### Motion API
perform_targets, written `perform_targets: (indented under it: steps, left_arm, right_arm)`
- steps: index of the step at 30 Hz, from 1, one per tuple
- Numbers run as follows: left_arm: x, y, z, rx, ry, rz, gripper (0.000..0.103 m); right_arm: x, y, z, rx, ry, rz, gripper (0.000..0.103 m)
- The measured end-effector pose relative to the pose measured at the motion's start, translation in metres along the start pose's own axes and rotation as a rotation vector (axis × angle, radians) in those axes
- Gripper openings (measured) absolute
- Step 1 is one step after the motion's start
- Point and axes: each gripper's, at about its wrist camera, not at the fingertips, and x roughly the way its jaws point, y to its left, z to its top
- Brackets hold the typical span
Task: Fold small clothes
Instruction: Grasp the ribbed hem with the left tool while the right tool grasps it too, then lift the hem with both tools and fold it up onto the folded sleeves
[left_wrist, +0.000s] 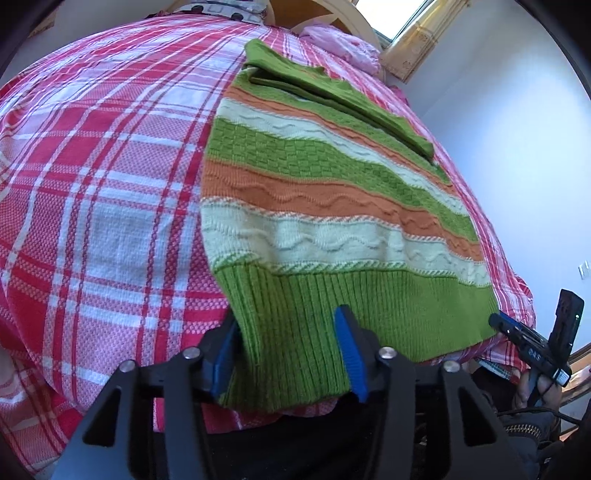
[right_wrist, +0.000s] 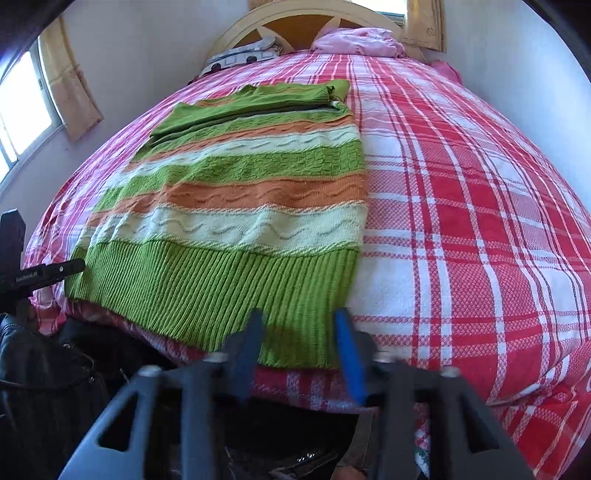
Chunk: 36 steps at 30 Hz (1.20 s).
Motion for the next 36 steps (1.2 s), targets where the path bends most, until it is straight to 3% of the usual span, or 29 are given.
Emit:
perform_targets:
  steps: [2,5,9,20,25,36]
  left_arm:
    - [0.002,0.001,0.001,0.018,0.019,-0.035,0.01]
    - [-0.004,0.003,0.005,0.013,0.003,-0.062,0.009]
    - [-0.024,0.0,0.014,0.03,-0.068,-0.106,0.009]
    - [-0.035,0.008,0.032,-0.019,-0.115,-0.249,0.009]
    - [-0.036,0.003,0.049,0.026,-0.151,-0.259,0.009]
    - [-0.041,0.007,0.089,0.026,-0.229,-0.263,0.01]
  right_arm:
    - [0.0,-0.006,-0.003,0.033,-0.027,0.044,0.013]
    - [-0.001,-0.015,-0.003,0.086,-0.059,0.112,0.005]
    - [-0.017,-0.023,0.003,0.136,-0.15,0.187,0.005]
    - [-0.033,-0.024,0.019,0.144,-0.262,0.221,0.005]
    - [-0.034,-0.024,0.038,0.136,-0.302,0.235,0.005]
    - [-0.046,-0.022,0.088,0.087,-0.407,0.216,0.004]
